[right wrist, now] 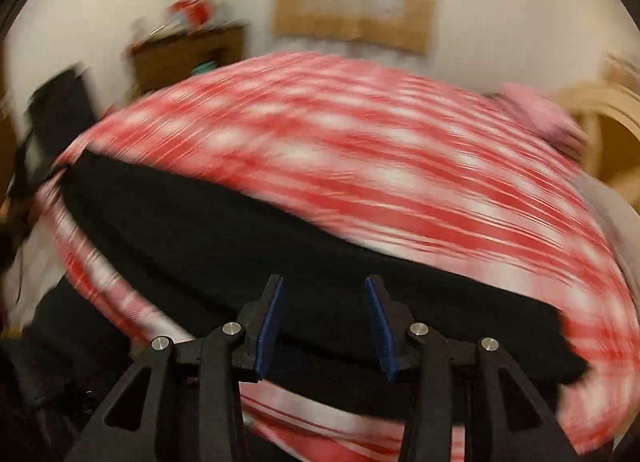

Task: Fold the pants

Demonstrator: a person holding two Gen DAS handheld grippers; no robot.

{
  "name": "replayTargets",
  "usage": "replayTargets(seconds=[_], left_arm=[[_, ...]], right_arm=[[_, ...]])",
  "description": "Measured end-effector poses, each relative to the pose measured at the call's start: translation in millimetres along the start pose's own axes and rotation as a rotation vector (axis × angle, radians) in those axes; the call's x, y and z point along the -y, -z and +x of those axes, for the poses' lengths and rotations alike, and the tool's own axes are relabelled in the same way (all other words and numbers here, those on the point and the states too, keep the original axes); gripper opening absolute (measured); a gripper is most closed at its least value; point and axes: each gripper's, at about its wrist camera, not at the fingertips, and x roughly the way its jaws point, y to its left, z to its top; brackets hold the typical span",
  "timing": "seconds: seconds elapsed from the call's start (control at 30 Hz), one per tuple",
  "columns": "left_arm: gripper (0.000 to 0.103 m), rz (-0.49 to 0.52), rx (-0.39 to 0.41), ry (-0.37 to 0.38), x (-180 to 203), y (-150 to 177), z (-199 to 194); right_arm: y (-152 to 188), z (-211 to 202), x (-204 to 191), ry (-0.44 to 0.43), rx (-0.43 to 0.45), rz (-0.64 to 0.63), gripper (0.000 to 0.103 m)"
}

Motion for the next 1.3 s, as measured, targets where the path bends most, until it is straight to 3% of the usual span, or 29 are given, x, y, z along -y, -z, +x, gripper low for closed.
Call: replayTargets(seconds=[0.13,0.33,0.47,0.53,0.57,0.67,0.9,1.3], left_arm=[[0.018,-0.007,0.004,-0.001,1,-1,-1],[0.018,-0.022,0.008,0.007,-1,-3,0],[0.018,-0.016,0.006,0.007,-1,-4,1],[0.018,-0.011,0.003,0.005,0,-6,1],[0.018,-0.005,0.003,0.002,1,-7,1],[0.017,0.010,0.012,0.002,3,-12,-1],[0.017,0.026,0.052,0.027,3,-18,-18],[0.018,0.051,0.005,0.005,0,14,-19]], right_arm=[[-9,45,-76,-0.081,-0.045,-0.178,0.043],[-9,77,-136,-0.115,-0.059,-0.331,0.043],[-10,97,-140,-0.056,-0.073,-0.379,0.043],[-10,102,-137,-0.047,-0.079,-0.373,0.028],[-10,101,-133,-0.050,-0.078,-0.362,0.010],[-17,87,-124,-0.072,-0.065,-0.331,0.003],[-17,43,-125,-0.121,-0.015,-0.329,0.003],[12,86,-132,-0.155,-0.130,-0.332,0.003]])
